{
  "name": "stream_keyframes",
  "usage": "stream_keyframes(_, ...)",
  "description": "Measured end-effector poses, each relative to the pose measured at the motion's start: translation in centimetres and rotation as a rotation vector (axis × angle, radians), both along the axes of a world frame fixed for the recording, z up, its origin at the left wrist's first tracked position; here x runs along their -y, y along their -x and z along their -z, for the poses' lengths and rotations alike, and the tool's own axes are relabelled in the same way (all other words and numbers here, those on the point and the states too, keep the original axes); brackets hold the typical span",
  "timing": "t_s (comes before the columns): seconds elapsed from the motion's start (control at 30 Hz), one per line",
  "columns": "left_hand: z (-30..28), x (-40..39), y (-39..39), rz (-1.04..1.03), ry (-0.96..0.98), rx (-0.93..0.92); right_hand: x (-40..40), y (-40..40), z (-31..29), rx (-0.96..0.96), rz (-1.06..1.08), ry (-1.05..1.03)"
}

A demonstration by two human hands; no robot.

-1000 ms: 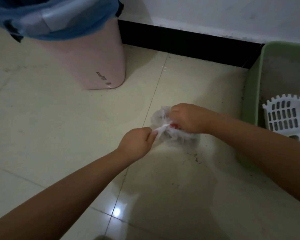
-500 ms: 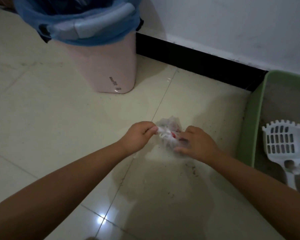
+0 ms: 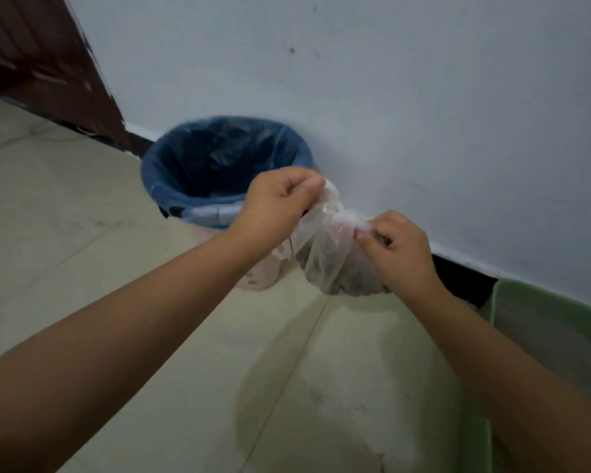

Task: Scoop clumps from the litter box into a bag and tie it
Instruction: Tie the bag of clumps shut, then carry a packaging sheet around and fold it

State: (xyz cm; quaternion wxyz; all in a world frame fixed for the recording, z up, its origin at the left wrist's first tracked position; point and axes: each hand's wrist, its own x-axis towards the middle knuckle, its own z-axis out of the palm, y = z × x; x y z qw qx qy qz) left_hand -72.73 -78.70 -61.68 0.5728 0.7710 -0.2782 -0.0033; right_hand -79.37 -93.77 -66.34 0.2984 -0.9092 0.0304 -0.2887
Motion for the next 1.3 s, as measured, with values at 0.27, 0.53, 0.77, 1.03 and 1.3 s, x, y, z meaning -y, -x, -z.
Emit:
stream_keyframes(0.27,-11.5,-2.6,-7.6,-0.197,0.141,0.087,-3.7,-9.5,-10.4,0.031,-0.074,-0.023)
stream_keyframes(0.53,-5.5,-4.4,-14.5,-0.343,-0.115,-0.136,-7.3,-13.1,0.3,-0.432,-0.146,0.415)
stream_keyframes(0.77,2.6,-6.0,-16.2,-0.292,-1.061,-0.296,-7.4,-13.9,3.6,-0.005,-0.037,0.531)
stream_keyframes(1.03,-0.3,-8.0,-12.8,-0.234,-1.237,-0.065,-7.4,-13.6,2.0,-0.265,-0.077,0.607)
stream_keyframes(1.3,-12.9,-16.4,-6.1,-0.269,-1.281,-0.084,-14.9,-12.7,-15.1,-0.849,-0.422,0.787)
